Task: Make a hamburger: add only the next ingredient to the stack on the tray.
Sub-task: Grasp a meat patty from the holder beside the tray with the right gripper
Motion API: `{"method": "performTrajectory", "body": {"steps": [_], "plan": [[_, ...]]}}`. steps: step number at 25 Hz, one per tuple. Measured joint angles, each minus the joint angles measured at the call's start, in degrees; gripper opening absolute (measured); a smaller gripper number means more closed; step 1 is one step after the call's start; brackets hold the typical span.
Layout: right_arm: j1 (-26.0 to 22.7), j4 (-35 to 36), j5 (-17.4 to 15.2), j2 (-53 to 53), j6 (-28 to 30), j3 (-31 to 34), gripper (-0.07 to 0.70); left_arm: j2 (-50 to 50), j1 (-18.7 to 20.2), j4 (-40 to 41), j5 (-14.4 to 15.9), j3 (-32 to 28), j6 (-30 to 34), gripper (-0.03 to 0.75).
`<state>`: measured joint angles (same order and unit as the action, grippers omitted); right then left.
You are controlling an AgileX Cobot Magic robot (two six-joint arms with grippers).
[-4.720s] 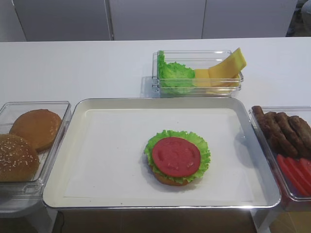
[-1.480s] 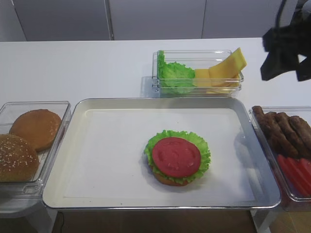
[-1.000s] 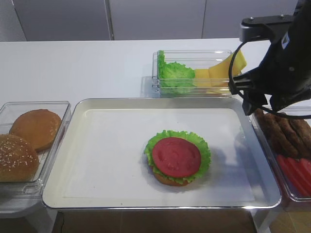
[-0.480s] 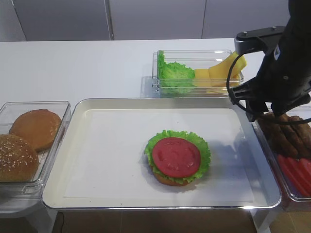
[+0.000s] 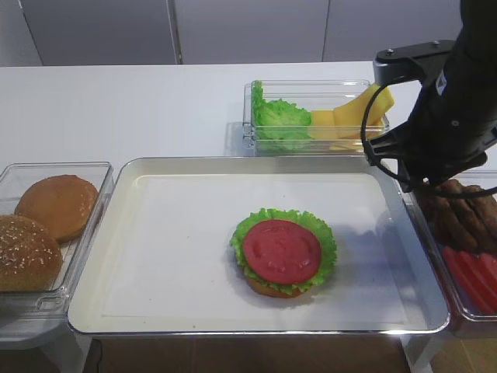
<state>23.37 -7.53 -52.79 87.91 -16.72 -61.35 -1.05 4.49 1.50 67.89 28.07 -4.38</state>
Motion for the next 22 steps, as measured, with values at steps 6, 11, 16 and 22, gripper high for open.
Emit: {"method": "performTrajectory", "body": {"steps": [6, 11, 16, 22], "plan": [[0.0, 0.0, 0.1, 0.6, 0.2, -0.1, 0.274, 0.0, 0.0, 0.0, 0.0, 0.0, 0.0, 0.359], [0.0, 0.1, 0.0, 1.0, 0.3, -0.4, 0.205, 0.0, 0.0, 0.0, 0.0, 0.0, 0.0, 0.359], [0.0, 0.2, -0.2, 1.0, 0.1, -0.4, 0.155, 0.0, 0.0, 0.0, 0.0, 0.0, 0.0, 0.359], [0.0, 0.6, -0.2, 1.0, 0.1, -0.4, 0.155, 0.0, 0.0, 0.0, 0.0, 0.0, 0.0, 0.359]]}}
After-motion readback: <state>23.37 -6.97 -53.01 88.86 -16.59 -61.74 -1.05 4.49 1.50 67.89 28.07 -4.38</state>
